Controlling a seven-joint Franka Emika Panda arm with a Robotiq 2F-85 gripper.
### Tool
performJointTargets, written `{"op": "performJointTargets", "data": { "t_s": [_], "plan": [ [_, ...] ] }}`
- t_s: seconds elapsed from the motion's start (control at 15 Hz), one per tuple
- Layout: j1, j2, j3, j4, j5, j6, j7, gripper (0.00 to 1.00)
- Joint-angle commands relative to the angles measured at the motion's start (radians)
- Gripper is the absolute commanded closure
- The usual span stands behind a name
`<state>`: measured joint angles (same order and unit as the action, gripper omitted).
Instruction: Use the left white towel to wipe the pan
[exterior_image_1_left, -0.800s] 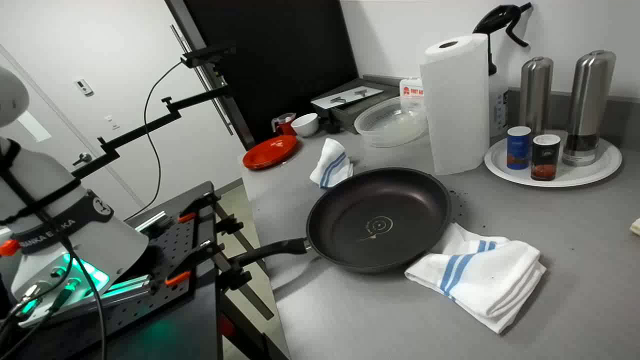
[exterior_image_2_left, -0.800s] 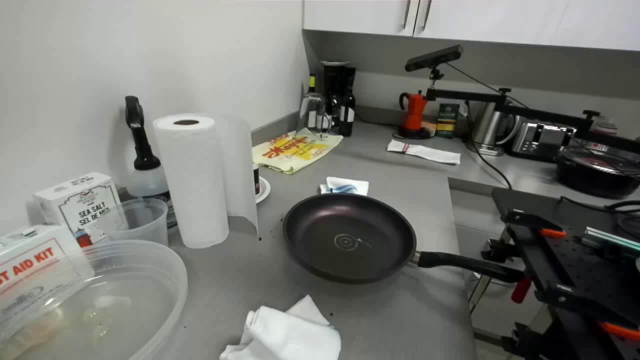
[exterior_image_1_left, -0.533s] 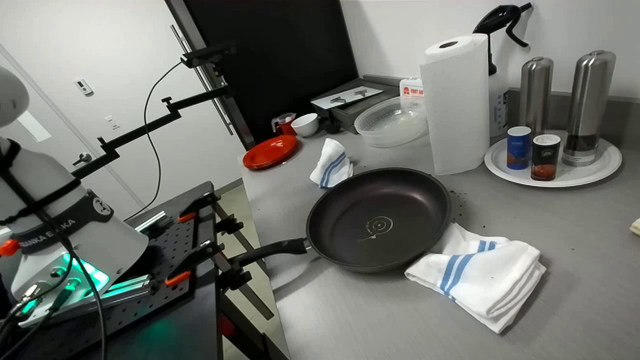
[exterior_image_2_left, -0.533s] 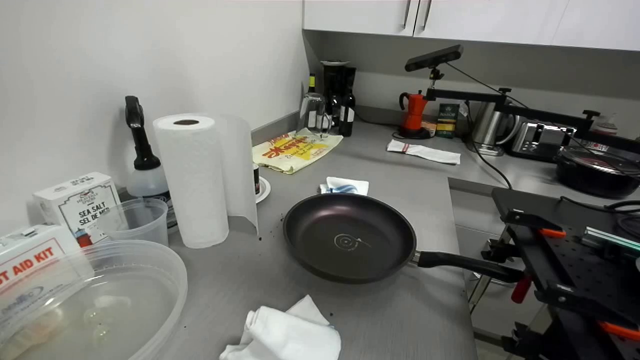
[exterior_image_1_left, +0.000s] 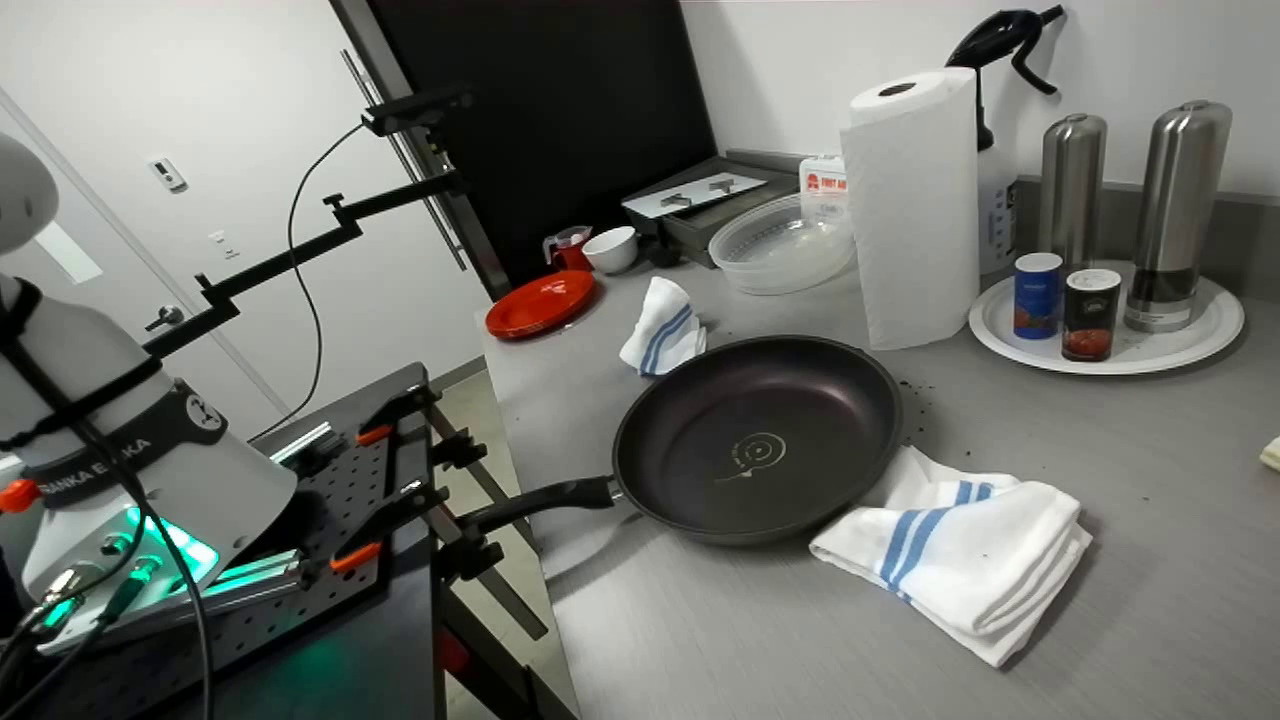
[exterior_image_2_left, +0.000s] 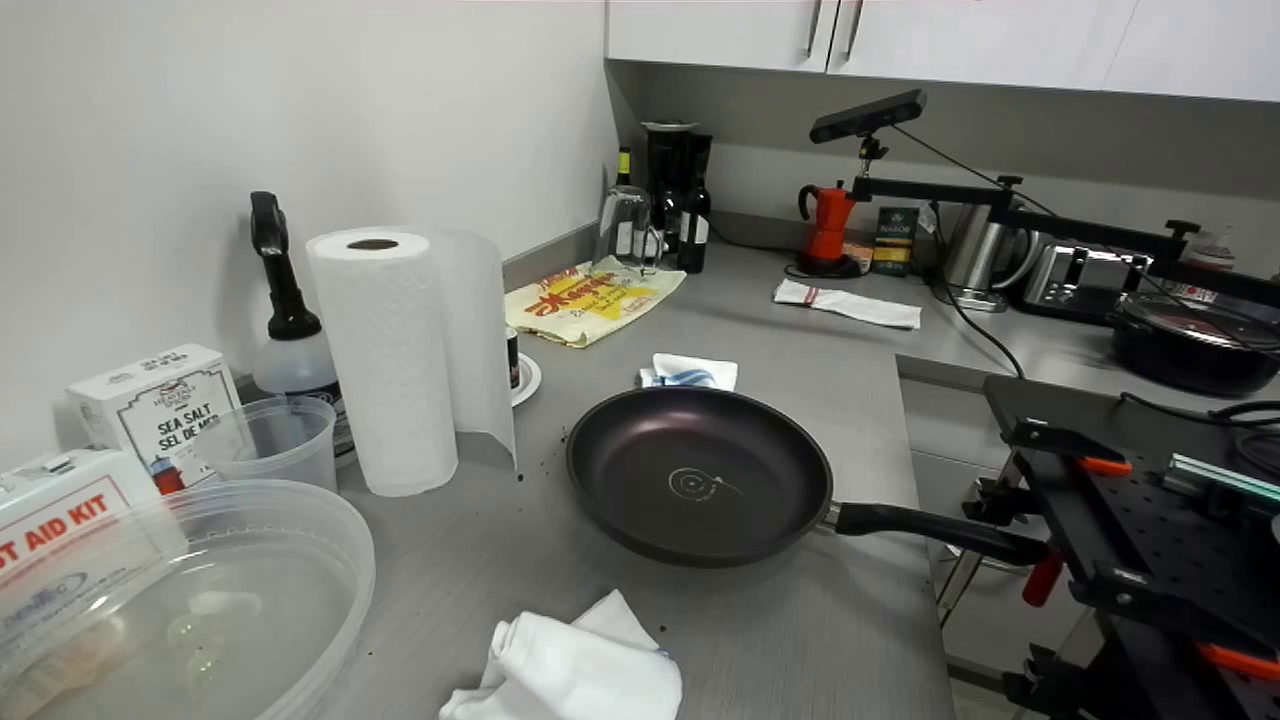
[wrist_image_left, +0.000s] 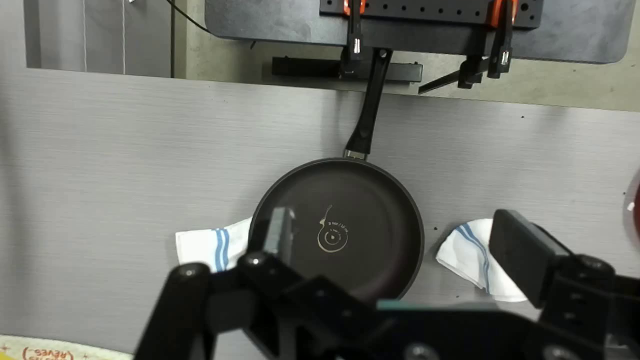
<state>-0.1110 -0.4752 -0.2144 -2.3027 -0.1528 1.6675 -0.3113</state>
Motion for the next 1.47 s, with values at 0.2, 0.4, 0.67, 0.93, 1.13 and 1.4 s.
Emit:
{"op": "performJointTargets", "data": {
  "t_s": [0.2,0.4,0.67,0.93,1.13,1.4],
  "plan": [
    [-0.001,0.053,-0.006,-0.002,0.037,0.012,0.018,0.00],
    [0.001,0.089,-0.010,-0.021,0.109,0.025,0.044,0.00],
    [0.004,0.121,-0.011,-0.067,0.234,0.087,0.041,0.00],
    [0.009,0.138,0.009,-0.156,0.305,0.254,0.039,0.00],
    [0.024,0.170,0.031,-0.234,0.327,0.420,0.039,0.00],
    [0.062,0.210,0.074,-0.329,0.339,0.604,0.042,0.00]
  ]
}}
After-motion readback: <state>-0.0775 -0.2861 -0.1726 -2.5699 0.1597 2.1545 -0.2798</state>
